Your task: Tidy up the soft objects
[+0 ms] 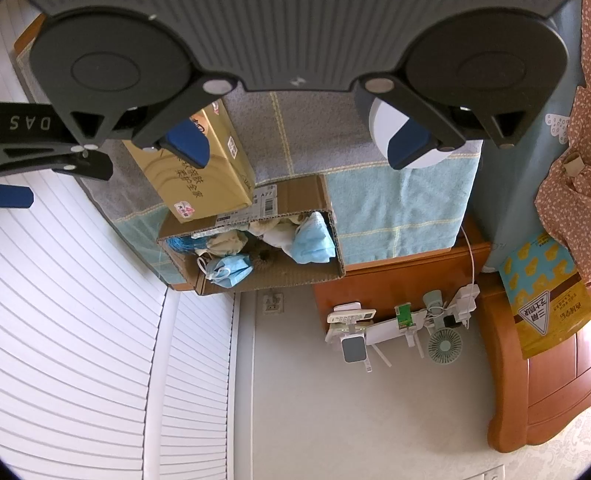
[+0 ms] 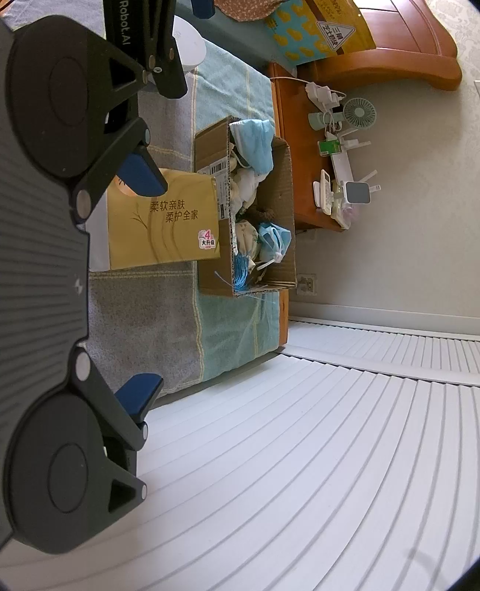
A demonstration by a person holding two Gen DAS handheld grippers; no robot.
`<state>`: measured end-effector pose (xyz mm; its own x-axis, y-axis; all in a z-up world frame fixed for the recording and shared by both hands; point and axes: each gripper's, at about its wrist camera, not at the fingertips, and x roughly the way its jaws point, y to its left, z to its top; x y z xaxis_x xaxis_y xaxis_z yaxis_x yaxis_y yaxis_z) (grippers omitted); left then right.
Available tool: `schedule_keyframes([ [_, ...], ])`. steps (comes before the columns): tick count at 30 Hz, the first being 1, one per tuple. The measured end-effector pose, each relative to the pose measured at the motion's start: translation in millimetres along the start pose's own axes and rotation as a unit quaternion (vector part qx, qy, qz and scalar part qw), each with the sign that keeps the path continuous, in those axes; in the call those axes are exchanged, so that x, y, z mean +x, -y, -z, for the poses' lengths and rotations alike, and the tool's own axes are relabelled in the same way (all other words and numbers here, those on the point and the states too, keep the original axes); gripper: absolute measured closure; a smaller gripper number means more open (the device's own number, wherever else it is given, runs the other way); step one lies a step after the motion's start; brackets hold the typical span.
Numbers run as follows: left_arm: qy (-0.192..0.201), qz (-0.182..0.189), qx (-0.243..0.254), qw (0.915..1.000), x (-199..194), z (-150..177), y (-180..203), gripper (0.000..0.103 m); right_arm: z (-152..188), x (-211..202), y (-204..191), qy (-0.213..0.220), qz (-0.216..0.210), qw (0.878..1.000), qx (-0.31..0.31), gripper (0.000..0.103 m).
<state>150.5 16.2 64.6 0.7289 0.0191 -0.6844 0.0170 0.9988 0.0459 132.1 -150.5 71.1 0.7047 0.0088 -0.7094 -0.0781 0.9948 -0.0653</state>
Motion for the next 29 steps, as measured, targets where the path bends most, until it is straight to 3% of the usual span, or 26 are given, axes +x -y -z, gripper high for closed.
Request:
schedule_keyframes([
  [29, -0.002, -0.001, 0.005, 1.0, 0.3, -0.5, 3.1, 0.001, 1.7, -0.6, 1.7, 0.0, 0.002, 1.0, 0.005, 0.0],
])
